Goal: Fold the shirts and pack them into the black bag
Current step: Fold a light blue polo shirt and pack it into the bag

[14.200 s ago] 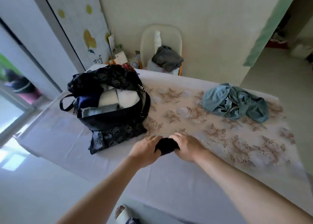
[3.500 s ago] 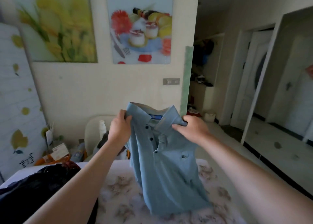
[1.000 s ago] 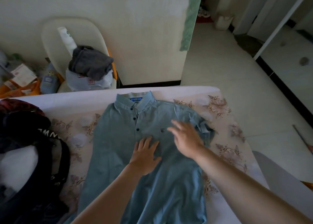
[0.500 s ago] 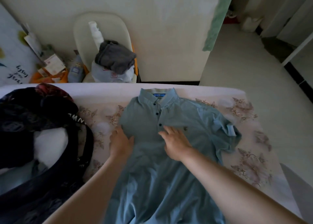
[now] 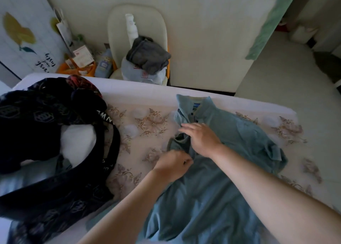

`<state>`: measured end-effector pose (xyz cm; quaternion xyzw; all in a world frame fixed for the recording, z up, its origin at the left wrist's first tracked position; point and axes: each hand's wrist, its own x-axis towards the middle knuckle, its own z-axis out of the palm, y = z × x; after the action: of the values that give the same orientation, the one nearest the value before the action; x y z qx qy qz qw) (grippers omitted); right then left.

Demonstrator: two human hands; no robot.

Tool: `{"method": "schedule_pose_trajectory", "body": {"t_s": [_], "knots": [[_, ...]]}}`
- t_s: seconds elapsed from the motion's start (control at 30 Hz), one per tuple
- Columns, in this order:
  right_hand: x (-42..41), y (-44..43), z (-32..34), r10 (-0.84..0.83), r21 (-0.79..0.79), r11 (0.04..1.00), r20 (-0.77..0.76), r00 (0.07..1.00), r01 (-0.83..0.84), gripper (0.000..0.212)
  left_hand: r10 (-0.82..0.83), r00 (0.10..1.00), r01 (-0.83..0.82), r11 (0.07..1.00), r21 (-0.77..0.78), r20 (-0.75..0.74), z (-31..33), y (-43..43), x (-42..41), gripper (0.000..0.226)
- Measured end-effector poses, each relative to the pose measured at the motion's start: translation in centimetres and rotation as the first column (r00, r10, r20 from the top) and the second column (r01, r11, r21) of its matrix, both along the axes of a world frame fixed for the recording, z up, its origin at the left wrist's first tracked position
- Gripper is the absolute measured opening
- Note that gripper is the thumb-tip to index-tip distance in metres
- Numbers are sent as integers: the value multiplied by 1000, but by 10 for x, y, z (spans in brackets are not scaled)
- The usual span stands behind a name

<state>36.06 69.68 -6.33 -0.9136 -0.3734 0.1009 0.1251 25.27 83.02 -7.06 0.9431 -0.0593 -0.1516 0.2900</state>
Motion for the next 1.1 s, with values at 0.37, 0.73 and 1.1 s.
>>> {"method": "schedule_pose_trajectory", "body": {"t_s": [0.37, 0.73, 1.1], "knots": [[4, -22, -18, -263, 244, 942, 115, 958, 229, 28, 209, 973, -211, 977, 8, 96, -6, 15, 40, 67], [11, 28, 23, -339, 186, 887, -362, 868, 424, 54, 722, 635, -773, 599, 211, 274, 57, 101, 43, 33], [-22, 4, -38, -533, -352, 831, -278, 799, 431, 80, 250, 941, -150, 912, 381, -227, -21, 68, 15, 73]]}}
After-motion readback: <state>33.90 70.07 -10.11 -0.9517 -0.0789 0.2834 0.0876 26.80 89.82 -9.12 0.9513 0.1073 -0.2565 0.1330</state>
